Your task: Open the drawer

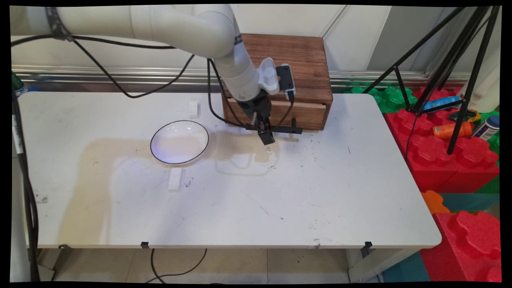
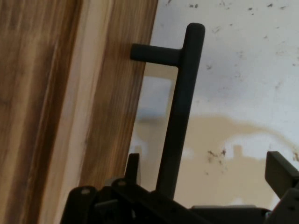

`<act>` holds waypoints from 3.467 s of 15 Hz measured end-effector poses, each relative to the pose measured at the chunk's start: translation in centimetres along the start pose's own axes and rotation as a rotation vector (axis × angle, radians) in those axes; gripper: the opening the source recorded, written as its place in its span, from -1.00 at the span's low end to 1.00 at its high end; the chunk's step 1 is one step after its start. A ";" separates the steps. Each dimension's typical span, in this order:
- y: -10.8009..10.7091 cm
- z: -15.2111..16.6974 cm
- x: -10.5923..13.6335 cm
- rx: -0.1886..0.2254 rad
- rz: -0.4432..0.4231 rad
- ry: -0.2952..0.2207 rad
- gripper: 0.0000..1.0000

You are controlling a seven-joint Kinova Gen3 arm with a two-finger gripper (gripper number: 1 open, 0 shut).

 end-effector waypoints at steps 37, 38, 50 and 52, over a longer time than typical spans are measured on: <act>10.6 -0.6 -2.0 -0.165 0.025 -0.058 1.00; 10.9 -0.7 -2.2 -0.169 0.025 -0.059 1.00; 15.8 -3.3 -3.5 -0.238 0.066 -0.058 1.00; 16.5 -3.7 -3.6 -0.248 0.073 -0.056 1.00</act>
